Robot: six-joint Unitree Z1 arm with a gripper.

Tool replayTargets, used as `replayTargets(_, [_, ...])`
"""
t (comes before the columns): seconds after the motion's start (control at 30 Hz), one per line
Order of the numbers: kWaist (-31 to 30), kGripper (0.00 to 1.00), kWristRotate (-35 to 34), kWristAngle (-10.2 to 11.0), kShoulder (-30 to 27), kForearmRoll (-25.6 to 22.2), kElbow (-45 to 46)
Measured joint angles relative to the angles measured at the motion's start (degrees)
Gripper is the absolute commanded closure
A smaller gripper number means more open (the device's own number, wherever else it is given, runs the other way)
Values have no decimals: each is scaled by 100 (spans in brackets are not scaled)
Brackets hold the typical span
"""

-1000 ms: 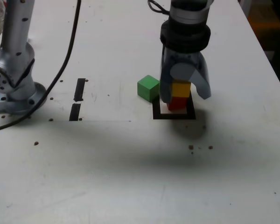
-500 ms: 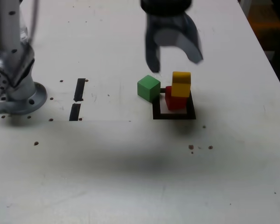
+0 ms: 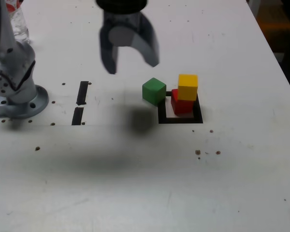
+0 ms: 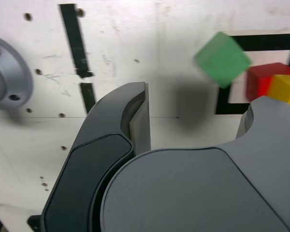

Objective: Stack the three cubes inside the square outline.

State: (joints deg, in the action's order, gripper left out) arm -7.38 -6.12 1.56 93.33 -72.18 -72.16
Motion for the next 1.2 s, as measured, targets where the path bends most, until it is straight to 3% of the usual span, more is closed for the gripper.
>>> replayTargets(0.27, [-97, 24, 94, -172, 60, 595, 631])
replayTargets(0.4, [-124, 24, 676, -150, 136, 1063, 959])
replayTargets(0.57, [-126, 24, 1270, 32, 134, 1243, 1182])
replayTargets(0.7, [-131, 24, 1927, 382, 112, 1416, 1417])
replayTargets(0.83, [-131, 24, 2241, 491, 97, 1579, 1436])
replayTargets(1.03, [-131, 24, 2416, 766, 92, 1712, 1436])
replayTargets(1.2, [-131, 24, 2418, 793, 160, 1748, 1383])
